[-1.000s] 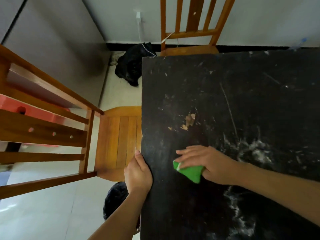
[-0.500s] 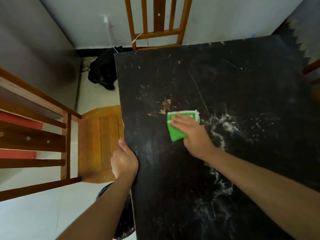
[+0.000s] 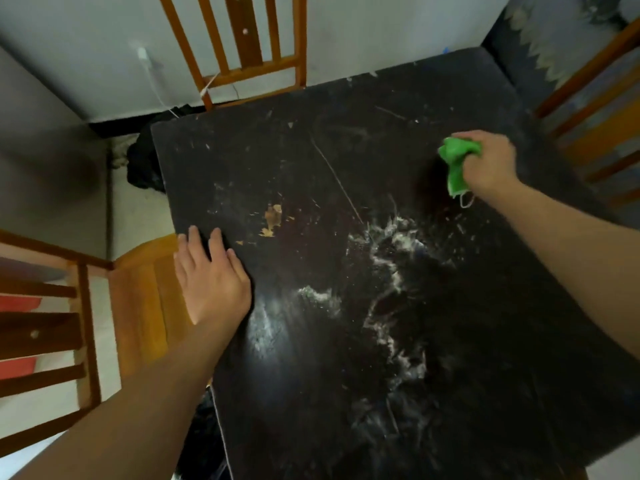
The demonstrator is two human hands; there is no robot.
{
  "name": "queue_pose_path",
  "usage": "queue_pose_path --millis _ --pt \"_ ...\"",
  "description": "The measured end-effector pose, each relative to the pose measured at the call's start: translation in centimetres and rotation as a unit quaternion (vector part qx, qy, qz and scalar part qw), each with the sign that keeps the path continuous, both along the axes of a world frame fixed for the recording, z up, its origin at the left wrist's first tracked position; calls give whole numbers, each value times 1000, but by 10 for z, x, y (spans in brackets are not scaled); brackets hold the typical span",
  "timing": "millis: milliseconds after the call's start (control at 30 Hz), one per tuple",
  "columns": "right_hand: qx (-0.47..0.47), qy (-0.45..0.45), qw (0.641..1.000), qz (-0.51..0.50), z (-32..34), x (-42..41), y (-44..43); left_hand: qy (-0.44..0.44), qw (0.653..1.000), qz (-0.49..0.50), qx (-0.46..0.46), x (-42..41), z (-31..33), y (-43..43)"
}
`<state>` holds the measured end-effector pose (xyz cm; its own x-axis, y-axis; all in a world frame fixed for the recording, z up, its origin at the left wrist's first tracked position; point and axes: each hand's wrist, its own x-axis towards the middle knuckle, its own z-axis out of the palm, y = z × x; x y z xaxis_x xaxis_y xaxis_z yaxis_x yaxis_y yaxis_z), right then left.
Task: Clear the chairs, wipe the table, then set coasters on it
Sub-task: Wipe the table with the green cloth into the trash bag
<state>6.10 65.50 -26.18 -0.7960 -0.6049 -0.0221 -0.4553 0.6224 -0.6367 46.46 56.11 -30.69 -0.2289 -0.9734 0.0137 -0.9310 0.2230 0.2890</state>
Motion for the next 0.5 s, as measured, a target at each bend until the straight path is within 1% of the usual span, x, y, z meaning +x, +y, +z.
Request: queue_pose_path --millis 67,133,200,233,267,333,400,467,500 --pt "47 -9 998 -29 -18 -19 18 0 1000 -2 -11 0 -5 2" --pt "82 30 996 4 -35 3 36 -2 1000 -6 -8 0 -7 3" --pt "42 97 990 89 -45 56 53 -6 1000 -5 -3 -1 -7 2" --pt "18 113 986 124 -52 88 64 -6 1000 -3 1 1 -7 2" --pt "3 110 983 149 -52 116 77 -4 1000 -3 7 -2 -5 2" --pt "-7 54 978 199 -52 170 96 -2 1000 1 12 0 -5 4" --pt "-14 -12 969 247 -44 206 107 0 1000 2 15 1 -5 4" --pt "-48 -73 959 268 -31 208 102 1 1000 4 14 -1 -3 4" --pt "-59 -89 961 257 -22 195 94 0 1000 3 11 -2 -2 4"
